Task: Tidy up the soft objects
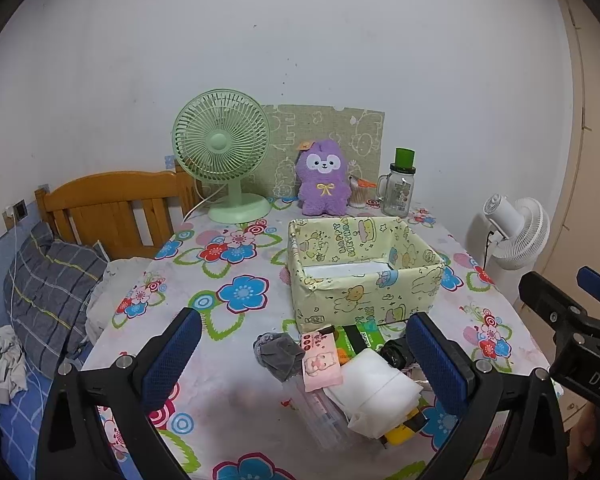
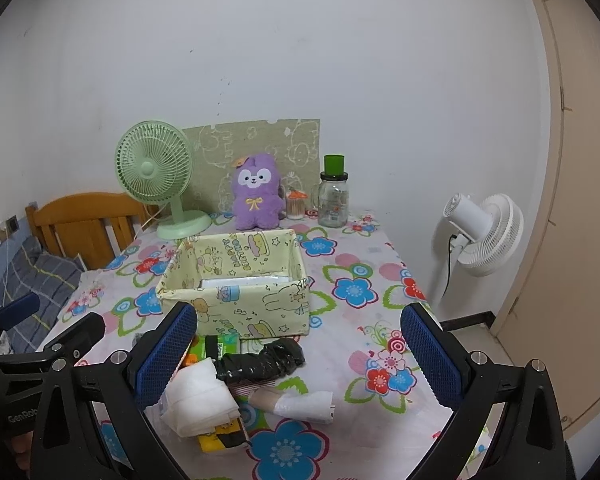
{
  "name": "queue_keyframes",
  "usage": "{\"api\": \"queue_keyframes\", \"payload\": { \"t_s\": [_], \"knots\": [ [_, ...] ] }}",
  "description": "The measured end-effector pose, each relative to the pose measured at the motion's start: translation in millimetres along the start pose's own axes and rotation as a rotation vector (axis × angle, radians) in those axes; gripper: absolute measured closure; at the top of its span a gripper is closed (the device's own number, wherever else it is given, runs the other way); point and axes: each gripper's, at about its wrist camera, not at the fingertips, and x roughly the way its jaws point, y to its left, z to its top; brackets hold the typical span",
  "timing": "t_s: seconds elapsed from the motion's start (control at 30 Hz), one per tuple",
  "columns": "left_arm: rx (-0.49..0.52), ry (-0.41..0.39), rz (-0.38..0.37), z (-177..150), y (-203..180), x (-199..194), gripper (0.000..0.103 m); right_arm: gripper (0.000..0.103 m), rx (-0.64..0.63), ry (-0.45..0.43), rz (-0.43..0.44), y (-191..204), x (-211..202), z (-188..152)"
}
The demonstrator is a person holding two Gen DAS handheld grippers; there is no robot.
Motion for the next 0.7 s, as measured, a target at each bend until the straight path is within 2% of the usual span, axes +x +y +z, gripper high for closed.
{"api": "queue_keyframes", "payload": {
  "t_s": [0.7],
  "knots": [
    [0.017,0.001,-0.007,-5.2,1.8,1.0,0.0,0.0,-0.001,-0.004,0.003,1.4,-1.1,-2.6]
  ]
}}
